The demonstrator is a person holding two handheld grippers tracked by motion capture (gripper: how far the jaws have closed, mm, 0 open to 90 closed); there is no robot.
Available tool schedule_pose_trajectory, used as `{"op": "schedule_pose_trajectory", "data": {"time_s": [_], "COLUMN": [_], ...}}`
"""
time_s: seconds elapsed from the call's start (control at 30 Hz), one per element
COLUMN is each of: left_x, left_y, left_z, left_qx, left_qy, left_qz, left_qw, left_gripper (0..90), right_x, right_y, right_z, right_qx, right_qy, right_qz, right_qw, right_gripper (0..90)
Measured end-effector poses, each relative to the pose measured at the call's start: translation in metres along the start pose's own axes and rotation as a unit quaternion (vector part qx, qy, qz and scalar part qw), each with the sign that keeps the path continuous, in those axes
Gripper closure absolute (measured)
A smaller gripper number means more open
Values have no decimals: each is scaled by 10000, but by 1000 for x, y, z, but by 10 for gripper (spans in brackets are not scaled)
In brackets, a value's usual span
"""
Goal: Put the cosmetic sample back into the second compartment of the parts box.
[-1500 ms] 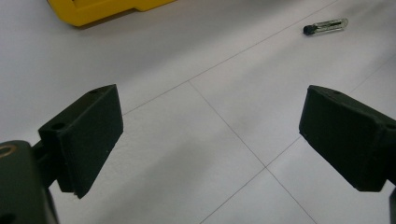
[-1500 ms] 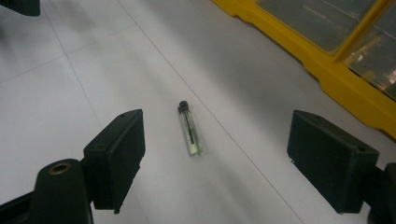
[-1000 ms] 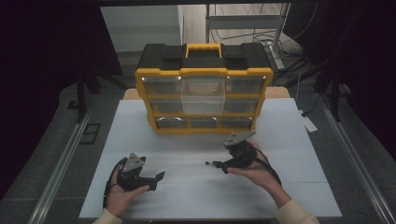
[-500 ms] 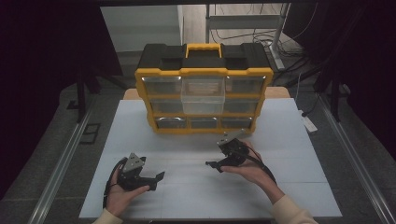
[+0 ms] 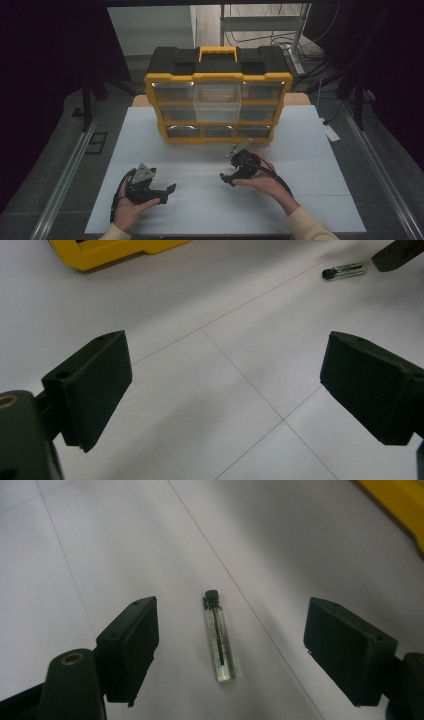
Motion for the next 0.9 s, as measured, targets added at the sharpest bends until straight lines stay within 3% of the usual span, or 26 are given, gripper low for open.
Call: {"op": "schedule_pose_trajectory", "data": {"time_s": [0.2, 0.47, 0.63, 0.8, 0.83, 0.9], "left_x": [0, 1, 1, 1, 1, 1], "left_y": [0, 1, 2, 2, 2, 2], "left_z": [0, -1, -1, -1, 0, -1], "left_qx": [7, 23, 24, 31, 35, 35], "left_qy": [5, 9, 5, 4, 1, -1], "left_qz": [15, 53, 60, 70, 73, 75], "left_qw": [10000, 10000, 10000, 10000, 10000, 10000], "left_gripper": [71, 70, 70, 70, 70, 70], "right_x": [7, 14, 18, 18, 18, 18], "right_y": [2, 5, 6, 7, 6, 6], "right_z": [2, 7, 9, 9, 11, 11], "right_qx": [15, -170, -388, -449, -492, -565], "right_qy": [-15, -19, 5, 7, -8, -18], "right_qz": [182, 399, 545, 589, 614, 610], "right_qw": [9998, 9991, 9978, 9973, 9969, 9965], "right_gripper": [241, 287, 381, 429, 495, 529]}}
Point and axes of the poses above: each handheld gripper's, and its own axes: x roughly forward along the jaws, y roughly out of its underside, z roughly to its left, the point moved 10 cm from there along x, roughly forward along the jaws, and after that the axes turned 5 degrees about z, right-handed, at the moved point
